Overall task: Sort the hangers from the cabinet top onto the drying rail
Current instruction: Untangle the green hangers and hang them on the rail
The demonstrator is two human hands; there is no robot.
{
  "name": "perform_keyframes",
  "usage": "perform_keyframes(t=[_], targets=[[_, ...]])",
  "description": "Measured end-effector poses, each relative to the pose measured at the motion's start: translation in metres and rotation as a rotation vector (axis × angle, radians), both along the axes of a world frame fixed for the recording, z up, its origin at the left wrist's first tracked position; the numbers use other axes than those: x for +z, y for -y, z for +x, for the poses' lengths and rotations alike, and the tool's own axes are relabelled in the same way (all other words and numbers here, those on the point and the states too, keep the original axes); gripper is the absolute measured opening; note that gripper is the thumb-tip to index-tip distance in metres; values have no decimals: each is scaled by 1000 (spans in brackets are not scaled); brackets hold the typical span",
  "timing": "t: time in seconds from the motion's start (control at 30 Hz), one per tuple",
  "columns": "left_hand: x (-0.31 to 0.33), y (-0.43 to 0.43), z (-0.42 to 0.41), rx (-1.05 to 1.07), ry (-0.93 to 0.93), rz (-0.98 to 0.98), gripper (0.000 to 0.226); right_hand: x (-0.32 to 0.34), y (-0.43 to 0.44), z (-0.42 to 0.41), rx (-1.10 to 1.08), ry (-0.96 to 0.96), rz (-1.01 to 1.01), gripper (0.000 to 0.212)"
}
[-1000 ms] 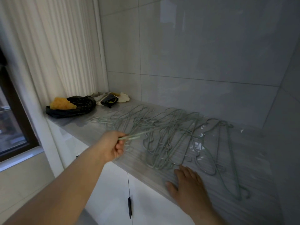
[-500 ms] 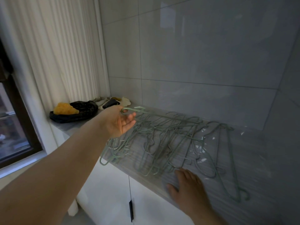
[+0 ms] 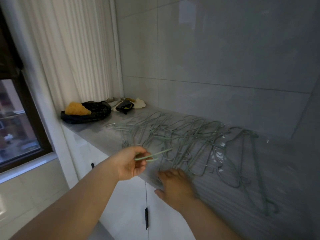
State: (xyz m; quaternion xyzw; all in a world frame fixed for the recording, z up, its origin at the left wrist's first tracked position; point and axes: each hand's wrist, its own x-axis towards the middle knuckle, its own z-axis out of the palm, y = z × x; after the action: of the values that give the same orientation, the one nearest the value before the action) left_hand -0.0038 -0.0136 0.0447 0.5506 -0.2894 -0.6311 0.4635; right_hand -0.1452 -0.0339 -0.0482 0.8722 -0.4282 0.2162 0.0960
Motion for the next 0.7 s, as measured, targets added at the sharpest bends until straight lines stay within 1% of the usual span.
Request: perform_keyframes(t=[0.03, 0.07, 0.17, 0.27, 0.33, 0.4, 0.53, 0.6, 0.67, 0.7], targets=[[-4, 2, -1, -9, 5, 18, 30, 1, 1, 4, -13, 1, -23, 53], [-8, 4, -2, -27, 25, 34, 30, 0, 3, 7, -44, -33, -6, 47], [-16, 12, -5, -85, 104, 55, 30, -4, 7, 11, -131, -101, -87, 45], [-16, 16, -3, -89, 120, 43, 31, -7, 14, 8, -205, -39, -167, 39], [-15, 17, 3, -83, 125, 45, 32, -6, 17, 4, -270, -6, -190, 30], [-13, 18, 8, -81, 140, 47, 31, -6, 20, 1, -322, -16, -215, 19], [-9, 15, 11, -125, 187, 31, 30, -2, 20, -1, -362, 17, -183, 26], [-6, 12, 11, -167, 212, 28, 29, 2, 23, 0, -379, 42, -226, 12], [-3, 8, 15, -211, 229, 28, 27, 4, 25, 2, -401, 53, -202, 31], [-1, 6, 17, -232, 232, 25, 27, 7, 25, 2, -417, 78, -200, 34]])
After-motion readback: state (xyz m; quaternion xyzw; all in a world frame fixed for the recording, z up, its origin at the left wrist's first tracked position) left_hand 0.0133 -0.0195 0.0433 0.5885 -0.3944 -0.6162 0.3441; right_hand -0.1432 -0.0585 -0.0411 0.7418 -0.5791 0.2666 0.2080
